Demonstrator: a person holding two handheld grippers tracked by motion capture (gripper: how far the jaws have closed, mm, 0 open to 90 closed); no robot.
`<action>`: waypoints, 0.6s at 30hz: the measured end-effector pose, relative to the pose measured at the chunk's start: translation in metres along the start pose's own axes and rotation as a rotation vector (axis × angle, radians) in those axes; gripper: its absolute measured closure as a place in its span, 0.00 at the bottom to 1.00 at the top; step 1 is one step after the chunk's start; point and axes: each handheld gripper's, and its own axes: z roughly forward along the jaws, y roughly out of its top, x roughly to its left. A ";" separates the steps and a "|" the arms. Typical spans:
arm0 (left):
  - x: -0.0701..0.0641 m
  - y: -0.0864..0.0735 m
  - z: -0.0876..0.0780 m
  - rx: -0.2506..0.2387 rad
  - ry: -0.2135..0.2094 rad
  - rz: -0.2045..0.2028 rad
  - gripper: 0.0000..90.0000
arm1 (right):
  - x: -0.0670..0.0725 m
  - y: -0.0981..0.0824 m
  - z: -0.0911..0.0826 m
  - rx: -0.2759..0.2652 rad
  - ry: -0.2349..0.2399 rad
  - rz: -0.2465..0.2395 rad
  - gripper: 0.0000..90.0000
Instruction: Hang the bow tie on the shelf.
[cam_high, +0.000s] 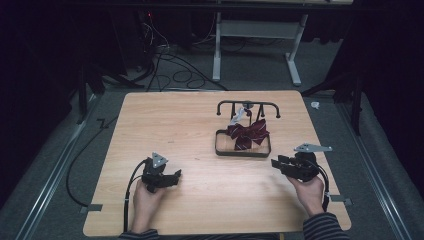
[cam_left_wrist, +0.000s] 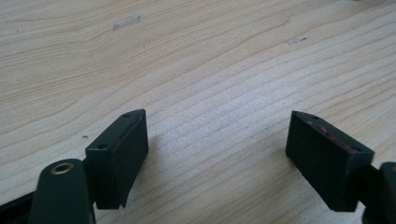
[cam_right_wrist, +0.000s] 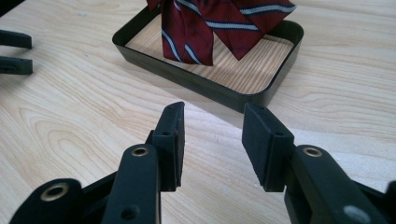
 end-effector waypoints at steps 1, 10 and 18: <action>0.000 0.000 0.000 0.000 0.000 0.000 0.24 | 0.000 0.000 0.001 0.000 0.001 -0.005 0.67; 0.000 0.000 0.000 0.000 0.000 0.000 0.24 | 0.003 -0.002 0.009 0.019 0.000 -0.009 0.67; 0.000 0.000 0.000 0.000 0.000 0.000 0.24 | 0.005 -0.005 0.016 0.037 -0.004 -0.015 0.67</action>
